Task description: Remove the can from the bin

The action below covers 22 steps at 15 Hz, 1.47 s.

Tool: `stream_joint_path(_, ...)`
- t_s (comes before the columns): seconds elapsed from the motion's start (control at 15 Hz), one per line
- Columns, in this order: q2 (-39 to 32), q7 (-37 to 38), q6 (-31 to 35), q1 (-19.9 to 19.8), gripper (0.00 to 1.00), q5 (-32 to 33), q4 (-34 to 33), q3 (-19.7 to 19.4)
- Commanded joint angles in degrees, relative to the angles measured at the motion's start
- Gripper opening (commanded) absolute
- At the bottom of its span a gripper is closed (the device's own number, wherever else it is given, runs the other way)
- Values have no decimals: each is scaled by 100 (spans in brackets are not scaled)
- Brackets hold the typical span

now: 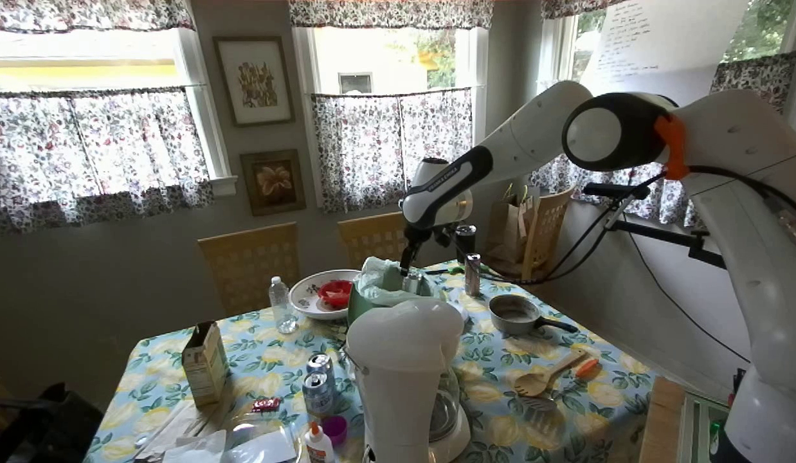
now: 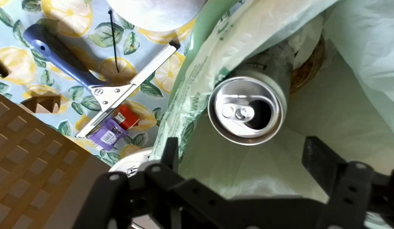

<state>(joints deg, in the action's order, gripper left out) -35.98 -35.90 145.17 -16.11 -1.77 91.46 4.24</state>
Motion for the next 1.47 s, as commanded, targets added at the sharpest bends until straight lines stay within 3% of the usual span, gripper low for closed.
stream_joint_path(0.0, -316, -388, -366, -144, 100, -130, -480, 179)
stream_joint_path(0.67, -601, -994, -1017, -135, 100, -154, -936, 229)
stream_joint_path(0.8, -648, -1047, -1068, -118, 74, -147, -986, 213)
stream_joint_path(1.13, -689, -1071, -1104, -96, 37, -147, -1045, 194)
stream_joint_path(1.27, -634, -1004, -1058, -74, 36, -150, -1009, 181)
stream_joint_path(1.33, -601, -993, -1045, -73, 21, -168, -990, 189)
stream_joint_path(1.4, -568, -966, -1041, -67, 15, -180, -980, 186)
